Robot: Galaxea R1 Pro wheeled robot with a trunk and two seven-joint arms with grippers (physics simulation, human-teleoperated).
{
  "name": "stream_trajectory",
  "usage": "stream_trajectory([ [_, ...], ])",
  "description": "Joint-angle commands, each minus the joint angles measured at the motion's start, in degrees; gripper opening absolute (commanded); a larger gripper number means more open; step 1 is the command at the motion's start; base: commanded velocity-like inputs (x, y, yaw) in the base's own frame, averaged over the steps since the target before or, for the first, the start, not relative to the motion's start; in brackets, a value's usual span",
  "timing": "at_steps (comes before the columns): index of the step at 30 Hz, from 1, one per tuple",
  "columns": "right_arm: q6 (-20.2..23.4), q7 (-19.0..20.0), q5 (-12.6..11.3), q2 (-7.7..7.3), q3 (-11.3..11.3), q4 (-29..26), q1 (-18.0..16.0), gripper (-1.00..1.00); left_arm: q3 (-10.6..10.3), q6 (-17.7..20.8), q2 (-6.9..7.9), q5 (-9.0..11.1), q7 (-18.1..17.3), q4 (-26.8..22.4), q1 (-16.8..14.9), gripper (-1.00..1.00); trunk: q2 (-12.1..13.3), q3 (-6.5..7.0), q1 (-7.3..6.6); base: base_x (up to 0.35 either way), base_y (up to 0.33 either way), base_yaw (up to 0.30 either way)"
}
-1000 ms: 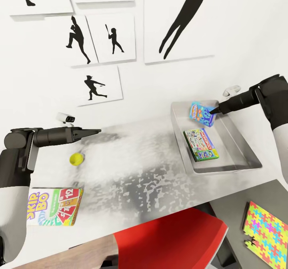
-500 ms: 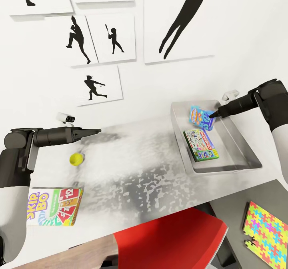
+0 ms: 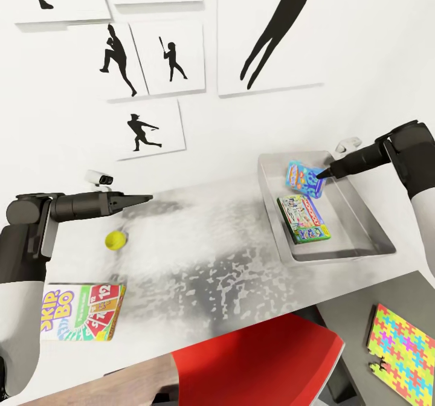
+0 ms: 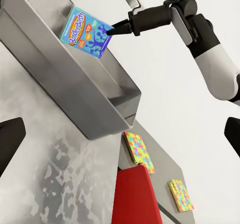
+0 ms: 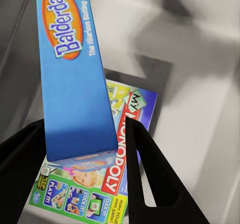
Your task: Put all the toys in the child's room - the three board games (two on the bed and one on the table), the two jigsaw puzzles on the table, and the tennis ball on the table - inside the toy box on the table in the child's room.
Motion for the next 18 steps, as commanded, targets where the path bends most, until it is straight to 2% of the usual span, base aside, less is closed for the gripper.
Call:
stream_trajectory([
  [1,0.2,0.5,0.5,-0.01,0.1,-0.1,0.0,-1.00,0.0,0.6,0.02,0.0,-0.2,0.0,0.0,1.00,-0.1,-0.09,0.03,0.000,0.000,0.000],
  [9,-0.5,0.6,0.2,-0.24,-0.3,-0.1,0.1,-1.00,0.0,0.6,0.02,0.0,-0.2,0.0,0.0,1.00,-0.1,-0.09,0.03,0.000,0.000,0.000],
  [12,-1.5,0.6,0.0,-0.30,-1.6,-0.1,0.1,-1.00,0.0,0.6,0.06,0.0,-0.2,0.0,0.0,1.00,-0.1,-0.09,0.03,0.000,0.000,0.000],
  [18,-2.7,0.6,0.0,-0.32,-5.7,-0.1,0.2,-1.00,0.0,0.6,0.10,-0.1,-0.2,0.0,0.0,1.00,-0.1,-0.09,0.03,0.000,0.000,0.000],
])
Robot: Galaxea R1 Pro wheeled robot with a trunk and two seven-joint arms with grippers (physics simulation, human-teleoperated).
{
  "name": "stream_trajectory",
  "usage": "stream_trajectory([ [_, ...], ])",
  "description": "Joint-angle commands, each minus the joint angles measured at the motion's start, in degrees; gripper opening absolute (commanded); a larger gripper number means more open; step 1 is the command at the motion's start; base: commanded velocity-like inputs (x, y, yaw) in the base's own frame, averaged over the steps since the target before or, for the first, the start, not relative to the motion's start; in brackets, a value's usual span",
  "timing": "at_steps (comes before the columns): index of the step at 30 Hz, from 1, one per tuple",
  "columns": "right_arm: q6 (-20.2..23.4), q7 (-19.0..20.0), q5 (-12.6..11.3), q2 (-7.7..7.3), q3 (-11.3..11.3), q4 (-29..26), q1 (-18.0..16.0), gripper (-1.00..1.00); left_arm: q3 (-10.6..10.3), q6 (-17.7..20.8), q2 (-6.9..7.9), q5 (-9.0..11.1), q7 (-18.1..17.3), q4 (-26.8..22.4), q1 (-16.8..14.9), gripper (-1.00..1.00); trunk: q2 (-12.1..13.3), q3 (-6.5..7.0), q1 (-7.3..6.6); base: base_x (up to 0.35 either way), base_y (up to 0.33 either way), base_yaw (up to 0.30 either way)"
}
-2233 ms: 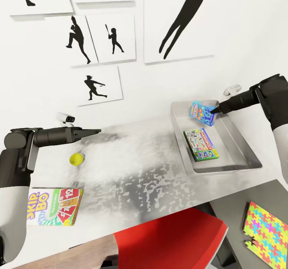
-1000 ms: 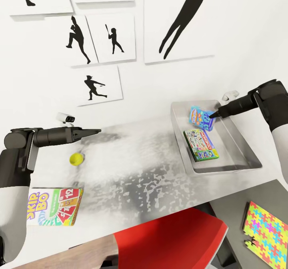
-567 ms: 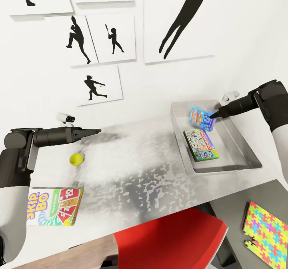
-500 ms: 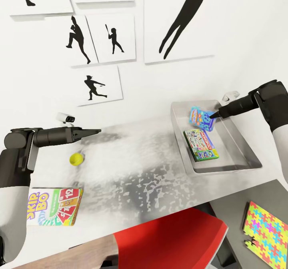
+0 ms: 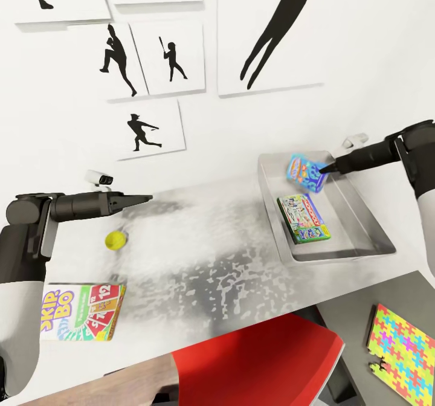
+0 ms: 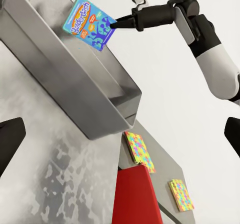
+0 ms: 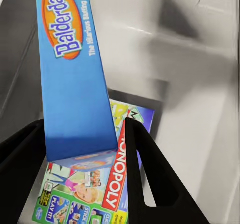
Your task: Put all the toys in the child's room - the three board games (two on the bed and one on the table), the two jigsaw puzzles on the table, and the tennis ball on the table - inside the toy box on the table in the child's room.
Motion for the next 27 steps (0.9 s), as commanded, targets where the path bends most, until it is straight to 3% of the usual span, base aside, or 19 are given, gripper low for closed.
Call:
stream_trajectory([
  [1,0.2,0.5,0.5,-0.05,-0.1,-0.1,0.0,-1.00,0.0,0.6,0.02,0.0,-0.2,0.0,0.0,1.00,-0.1,-0.09,0.03,0.000,0.000,0.000],
  [10,0.0,0.5,0.5,-0.23,-0.9,0.0,-0.1,-1.00,0.0,0.6,0.02,-0.1,-0.2,0.0,0.0,1.00,-0.1,-0.20,0.03,0.000,0.000,0.000],
  [27,-0.1,0.5,0.5,-0.30,-1.0,0.0,-0.1,-1.00,0.1,0.6,0.11,0.0,-0.2,0.0,0.0,1.00,-0.1,-1.69,0.03,0.000,0.000,0.000],
])
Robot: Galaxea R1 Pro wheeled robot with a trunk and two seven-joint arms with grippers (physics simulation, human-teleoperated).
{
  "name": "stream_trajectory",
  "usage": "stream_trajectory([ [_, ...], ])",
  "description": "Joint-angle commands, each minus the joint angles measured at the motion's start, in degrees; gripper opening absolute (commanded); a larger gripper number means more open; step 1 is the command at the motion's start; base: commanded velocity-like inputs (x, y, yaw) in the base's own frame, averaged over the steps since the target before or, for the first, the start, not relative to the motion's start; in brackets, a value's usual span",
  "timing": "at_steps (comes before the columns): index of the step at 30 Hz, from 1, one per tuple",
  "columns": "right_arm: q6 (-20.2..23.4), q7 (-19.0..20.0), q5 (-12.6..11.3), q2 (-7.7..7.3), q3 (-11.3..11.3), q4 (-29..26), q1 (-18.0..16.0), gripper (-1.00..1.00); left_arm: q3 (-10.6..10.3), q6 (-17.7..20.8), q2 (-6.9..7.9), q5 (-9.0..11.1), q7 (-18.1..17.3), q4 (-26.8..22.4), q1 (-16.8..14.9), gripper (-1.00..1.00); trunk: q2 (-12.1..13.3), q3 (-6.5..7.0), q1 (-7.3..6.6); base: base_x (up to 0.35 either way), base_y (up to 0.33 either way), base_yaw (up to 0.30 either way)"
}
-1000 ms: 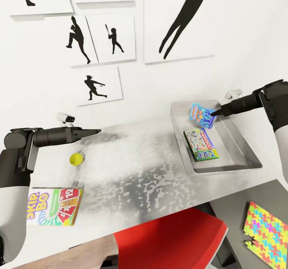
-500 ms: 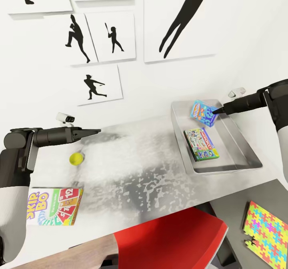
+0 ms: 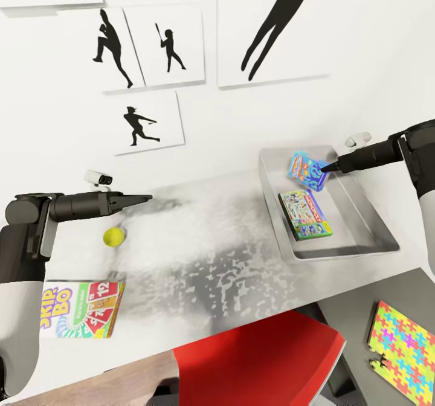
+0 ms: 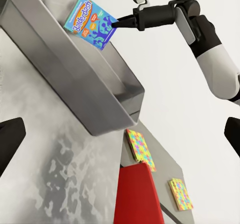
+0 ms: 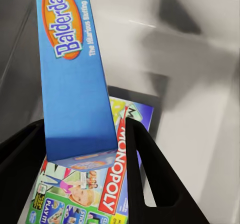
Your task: Put all the toys in the child's room - the three board games (two on the bed and one on the table), the two jigsaw puzzles on the table, and the tennis ball on the table - inside the toy box on the table in the child's room.
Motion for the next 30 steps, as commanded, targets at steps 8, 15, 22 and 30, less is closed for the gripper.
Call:
stream_trajectory([
  [8,0.3,0.5,0.4,-0.12,0.1,-0.1,-0.1,-1.00,0.0,0.6,0.08,0.0,-0.2,0.0,-0.1,1.00,-0.1,-0.84,0.03,0.000,0.000,0.000],
  [15,0.3,0.5,0.4,-0.29,0.1,-0.1,-0.1,-1.00,0.1,0.6,0.10,0.0,-0.2,0.0,-0.8,1.00,-0.1,-1.51,0.03,0.000,0.000,0.000],
  [22,0.3,0.6,0.2,-0.35,0.0,-0.3,-0.1,-1.00,0.1,0.6,0.17,0.0,-0.2,0.0,-1.0,1.00,-0.1,-2.08,0.03,0.000,0.000,0.000],
  [30,0.2,0.5,0.2,-0.21,-0.1,-0.5,0.0,-1.00,0.3,0.7,1.11,0.0,-0.2,0.0,-1.0,1.00,-0.1,-2.22,0.03,0.000,0.000,0.000],
])
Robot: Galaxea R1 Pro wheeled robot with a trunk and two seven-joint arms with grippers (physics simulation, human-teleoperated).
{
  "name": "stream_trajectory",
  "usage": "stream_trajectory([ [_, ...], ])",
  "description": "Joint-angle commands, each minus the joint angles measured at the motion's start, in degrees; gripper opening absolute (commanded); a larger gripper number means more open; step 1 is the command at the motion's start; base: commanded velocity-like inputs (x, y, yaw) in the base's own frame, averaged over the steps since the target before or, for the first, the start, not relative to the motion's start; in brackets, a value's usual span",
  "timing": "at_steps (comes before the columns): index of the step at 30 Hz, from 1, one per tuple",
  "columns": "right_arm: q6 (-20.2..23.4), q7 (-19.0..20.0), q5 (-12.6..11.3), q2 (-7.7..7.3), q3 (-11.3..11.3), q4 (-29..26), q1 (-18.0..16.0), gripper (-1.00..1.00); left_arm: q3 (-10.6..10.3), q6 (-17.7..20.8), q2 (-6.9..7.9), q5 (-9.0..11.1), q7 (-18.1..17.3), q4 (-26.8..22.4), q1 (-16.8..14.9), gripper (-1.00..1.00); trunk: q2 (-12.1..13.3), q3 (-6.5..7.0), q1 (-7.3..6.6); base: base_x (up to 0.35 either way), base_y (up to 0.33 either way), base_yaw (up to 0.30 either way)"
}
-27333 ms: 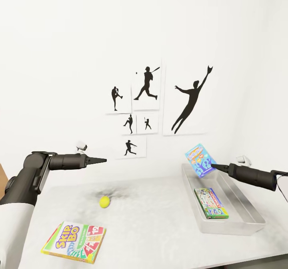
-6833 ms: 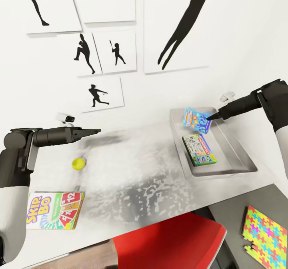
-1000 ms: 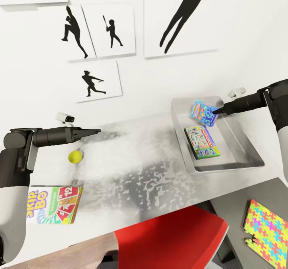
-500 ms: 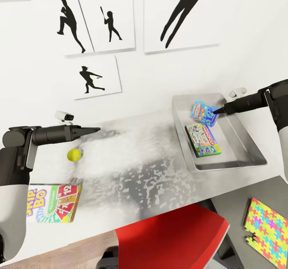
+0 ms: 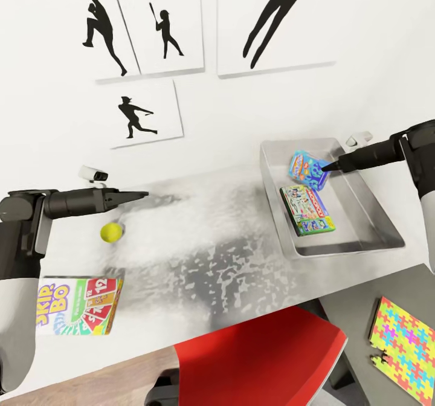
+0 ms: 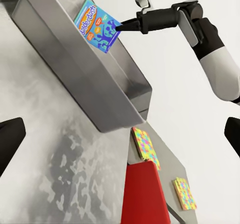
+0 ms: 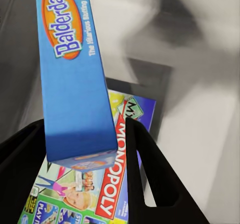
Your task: Put all the toys in the child's room - the three board games (two on the bed and one on the table), the two jigsaw puzzles on the table, and the tennis ball on the table - inside the toy box on the table in the child's room.
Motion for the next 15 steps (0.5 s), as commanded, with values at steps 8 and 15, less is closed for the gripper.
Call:
stream_trajectory([
  [8,0.1,-0.2,0.6,0.28,0.1,0.2,-0.3,-1.00,0.1,0.6,0.31,0.0,-0.2,0.0,0.0,1.00,-0.1,-0.09,0.03,0.000,0.000,0.000],
  [15,0.1,-1.7,0.7,0.33,-1.3,0.3,-0.5,-1.00,0.1,0.6,0.35,0.0,-0.2,0.0,-0.3,1.00,-0.1,-0.09,0.03,0.000,0.000,0.000],
])
